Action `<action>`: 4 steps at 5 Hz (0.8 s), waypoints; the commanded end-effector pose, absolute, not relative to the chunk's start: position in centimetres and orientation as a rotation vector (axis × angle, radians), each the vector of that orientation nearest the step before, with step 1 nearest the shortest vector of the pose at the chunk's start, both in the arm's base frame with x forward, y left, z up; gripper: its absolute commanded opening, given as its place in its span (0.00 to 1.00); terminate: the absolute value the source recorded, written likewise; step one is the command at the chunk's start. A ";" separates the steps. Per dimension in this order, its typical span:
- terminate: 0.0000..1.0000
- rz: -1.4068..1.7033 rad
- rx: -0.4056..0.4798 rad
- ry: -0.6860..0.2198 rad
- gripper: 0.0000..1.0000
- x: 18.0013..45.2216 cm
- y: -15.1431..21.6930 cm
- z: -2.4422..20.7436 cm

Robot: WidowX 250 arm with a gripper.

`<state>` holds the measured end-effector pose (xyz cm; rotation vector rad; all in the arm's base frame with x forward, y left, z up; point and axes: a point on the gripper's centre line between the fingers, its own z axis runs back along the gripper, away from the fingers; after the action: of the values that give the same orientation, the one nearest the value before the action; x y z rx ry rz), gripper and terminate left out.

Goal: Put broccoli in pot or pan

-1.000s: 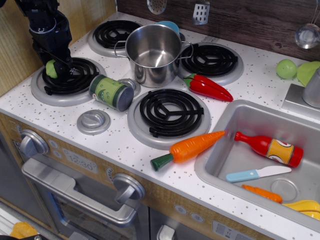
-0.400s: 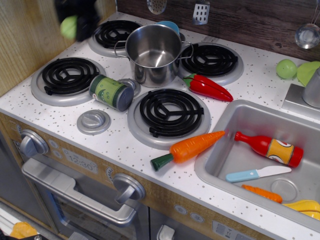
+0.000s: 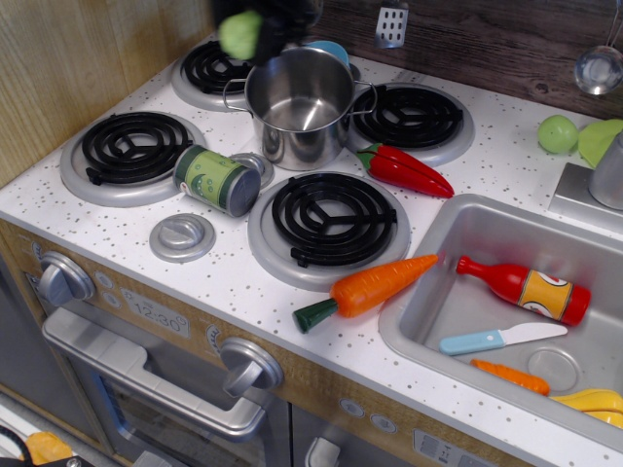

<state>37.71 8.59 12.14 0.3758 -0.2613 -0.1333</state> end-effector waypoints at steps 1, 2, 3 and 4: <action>0.00 -0.114 0.335 -0.422 0.00 39.1 8.4 12.0; 0.00 -0.162 0.345 -0.459 1.00 39.7 9.2 10.7; 0.00 -0.162 0.345 -0.459 1.00 39.7 9.2 10.7; 0.00 -0.162 0.345 -0.459 1.00 39.7 9.2 10.7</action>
<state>39.45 9.08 9.43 0.3302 -0.4242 -0.1468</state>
